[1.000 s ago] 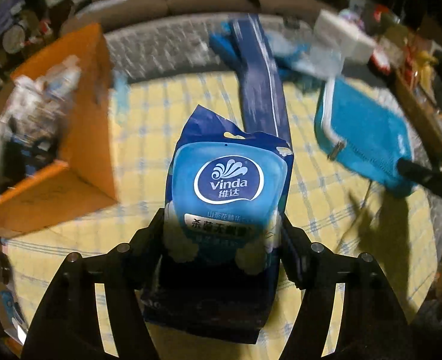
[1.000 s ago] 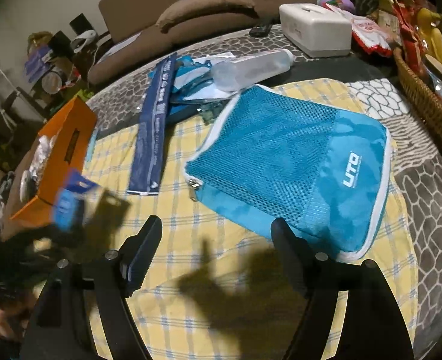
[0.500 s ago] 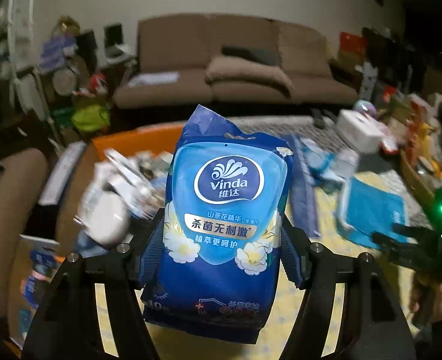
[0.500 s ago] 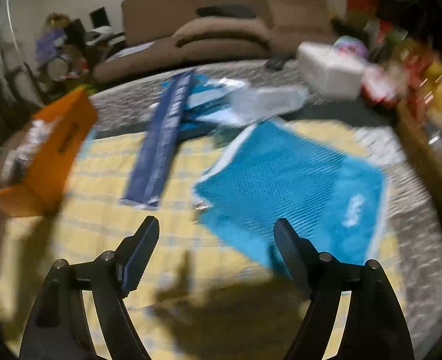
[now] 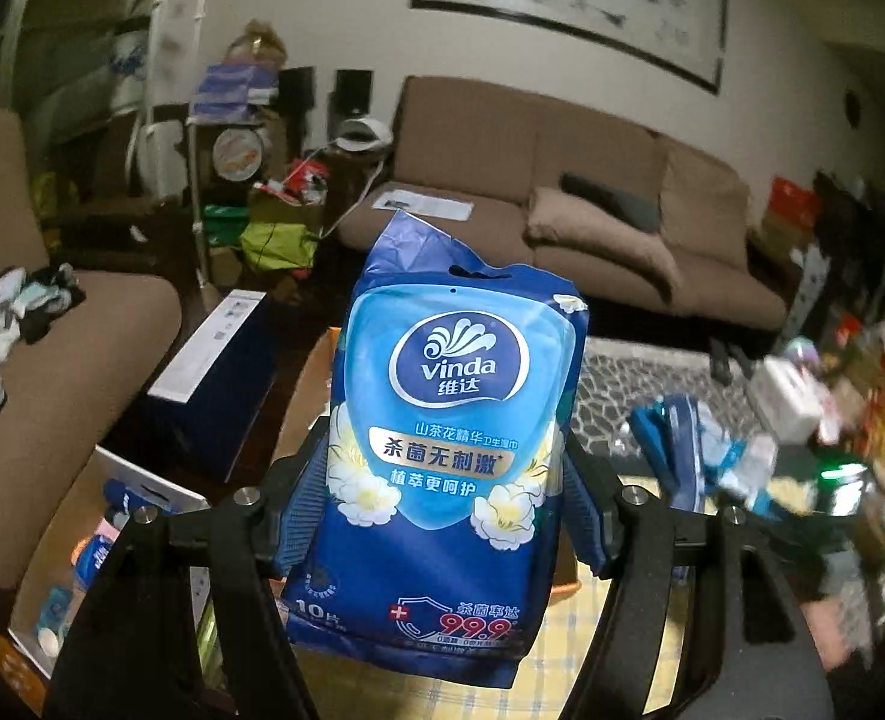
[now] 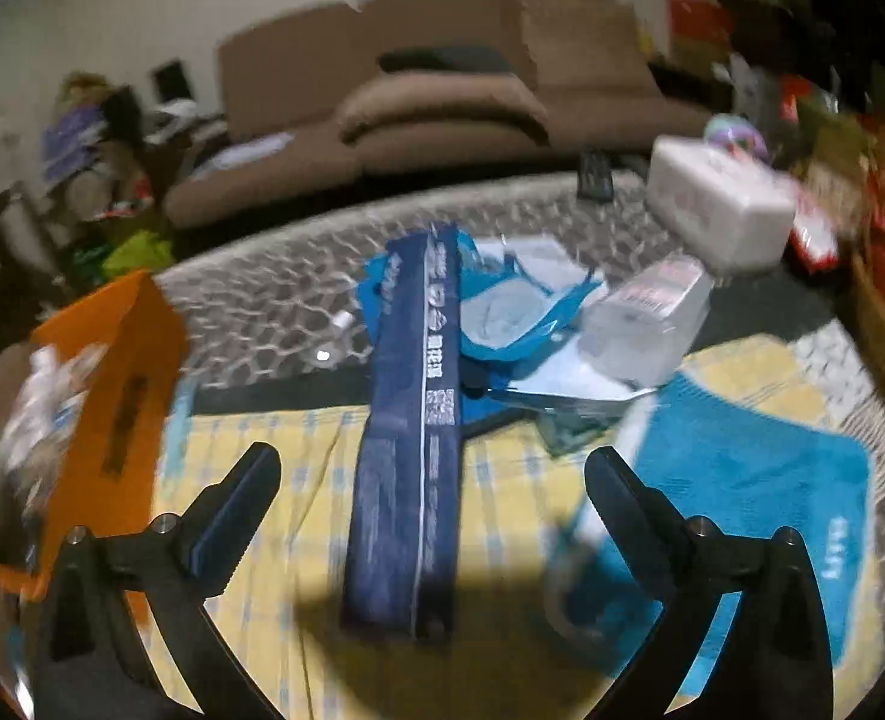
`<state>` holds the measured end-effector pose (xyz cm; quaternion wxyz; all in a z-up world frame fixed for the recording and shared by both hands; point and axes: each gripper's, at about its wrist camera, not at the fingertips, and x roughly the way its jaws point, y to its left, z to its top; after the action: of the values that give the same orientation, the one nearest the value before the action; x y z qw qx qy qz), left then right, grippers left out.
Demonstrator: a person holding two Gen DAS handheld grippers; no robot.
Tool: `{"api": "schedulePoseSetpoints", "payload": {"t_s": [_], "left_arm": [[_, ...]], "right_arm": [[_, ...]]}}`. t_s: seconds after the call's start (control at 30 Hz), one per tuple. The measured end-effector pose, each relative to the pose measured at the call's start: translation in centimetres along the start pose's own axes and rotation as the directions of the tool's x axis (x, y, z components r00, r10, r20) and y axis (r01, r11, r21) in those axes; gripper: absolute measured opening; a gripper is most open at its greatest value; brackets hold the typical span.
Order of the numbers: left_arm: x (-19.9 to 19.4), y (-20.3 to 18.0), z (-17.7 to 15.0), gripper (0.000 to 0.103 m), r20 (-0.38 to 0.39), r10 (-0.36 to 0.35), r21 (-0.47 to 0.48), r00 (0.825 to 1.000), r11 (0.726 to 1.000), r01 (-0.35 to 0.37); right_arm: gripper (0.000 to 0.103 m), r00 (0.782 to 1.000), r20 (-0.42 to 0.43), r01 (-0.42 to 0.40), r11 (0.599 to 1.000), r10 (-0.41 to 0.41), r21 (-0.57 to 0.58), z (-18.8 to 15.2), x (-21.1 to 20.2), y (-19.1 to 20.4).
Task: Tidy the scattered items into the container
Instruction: 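Lift the tissue pack with the left tool while the right tool reaches the dark blue box, then carry the pack in the left tool toward the orange box while the right tool lifts the dark blue box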
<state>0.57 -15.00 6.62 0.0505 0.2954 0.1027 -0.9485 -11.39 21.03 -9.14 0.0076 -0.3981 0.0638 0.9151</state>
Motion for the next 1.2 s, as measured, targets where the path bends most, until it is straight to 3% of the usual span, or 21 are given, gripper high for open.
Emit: {"api": "schedulePoseSetpoints", "payload": {"t_s": [0.2,0.23,0.33,0.4,0.53,0.9,1.0,1.2], "left_arm": [[0.6,2.4,0.6,0.065,-0.023,-0.010,-0.054,1.000,0.998,0.009],[0.7,2.5,0.7,0.065,-0.027,-0.007,-0.057,1.000,0.998,0.006],[1.0,2.4,0.8,0.065,-0.035,-0.016,-0.061,0.999,0.998,0.014],[0.7,2.1,0.7,0.065,-0.029,-0.038,-0.069,0.999,0.997,0.036],[0.3,1.4,0.5,0.065,-0.001,-0.036,-0.050,0.999,0.998,0.036],[0.8,-0.6,0.0,0.065,0.026,-0.050,-0.018,0.998,0.999,0.051],[0.4,-0.3,-0.2,0.065,0.033,-0.078,-0.043,0.996,0.996,0.080],[-0.6,0.4,-0.7,0.065,0.052,-0.036,-0.046,0.998,0.998,0.039]], "right_arm": [[0.097,0.993,-0.114,0.041,0.999,-0.042,-0.011,0.1,6.3,1.9],[0.090,0.990,-0.136,0.037,0.999,-0.037,0.001,-0.1,7.0,2.0],[0.048,0.981,-0.189,0.038,0.999,-0.040,-0.014,-0.7,8.6,2.0],[0.043,0.983,-0.166,0.065,0.994,-0.080,-0.090,-1.1,8.4,2.5],[0.023,0.987,-0.128,0.081,0.985,-0.101,-0.153,-1.1,6.8,2.8],[0.015,0.998,0.040,-0.039,0.978,0.048,-0.205,0.8,-5.7,2.4],[0.015,0.989,0.084,-0.103,0.971,0.124,-0.216,1.1,-9.4,3.6],[0.014,0.963,0.117,-0.217,0.954,0.245,-0.209,1.4,-13.3,6.5]]}}
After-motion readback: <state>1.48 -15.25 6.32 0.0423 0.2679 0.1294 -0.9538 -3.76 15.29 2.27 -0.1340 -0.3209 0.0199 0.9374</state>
